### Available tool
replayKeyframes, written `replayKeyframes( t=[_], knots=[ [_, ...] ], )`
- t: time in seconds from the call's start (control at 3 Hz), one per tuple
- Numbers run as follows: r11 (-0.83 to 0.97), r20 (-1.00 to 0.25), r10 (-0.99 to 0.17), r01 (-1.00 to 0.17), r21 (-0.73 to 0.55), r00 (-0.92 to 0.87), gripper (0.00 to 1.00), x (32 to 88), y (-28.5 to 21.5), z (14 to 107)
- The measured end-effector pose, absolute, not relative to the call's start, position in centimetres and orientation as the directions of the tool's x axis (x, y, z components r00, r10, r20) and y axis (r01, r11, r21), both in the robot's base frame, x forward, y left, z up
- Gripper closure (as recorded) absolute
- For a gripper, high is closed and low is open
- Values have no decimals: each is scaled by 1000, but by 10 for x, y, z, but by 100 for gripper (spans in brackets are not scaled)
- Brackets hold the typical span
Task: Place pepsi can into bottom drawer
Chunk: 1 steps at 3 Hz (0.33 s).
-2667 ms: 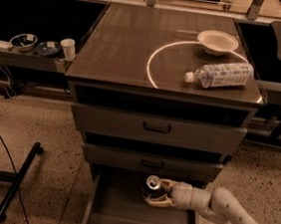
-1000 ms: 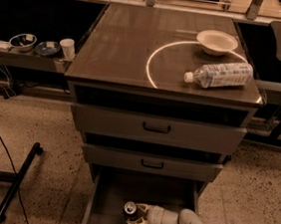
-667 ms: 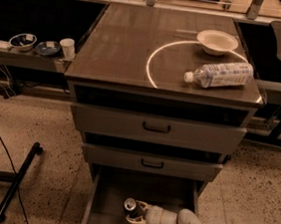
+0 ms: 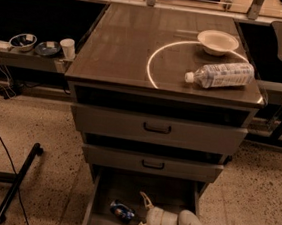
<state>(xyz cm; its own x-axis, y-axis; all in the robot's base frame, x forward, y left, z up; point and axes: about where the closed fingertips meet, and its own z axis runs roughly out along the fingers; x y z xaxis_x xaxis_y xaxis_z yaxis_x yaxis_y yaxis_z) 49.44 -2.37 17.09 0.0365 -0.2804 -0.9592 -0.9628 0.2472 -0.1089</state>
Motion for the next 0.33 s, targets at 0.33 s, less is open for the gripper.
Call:
replayKeyframes(
  t=[0.33],
  knots=[
    [247,-959,-280,-963,-109,36,0,494,-24,171]
  ],
)
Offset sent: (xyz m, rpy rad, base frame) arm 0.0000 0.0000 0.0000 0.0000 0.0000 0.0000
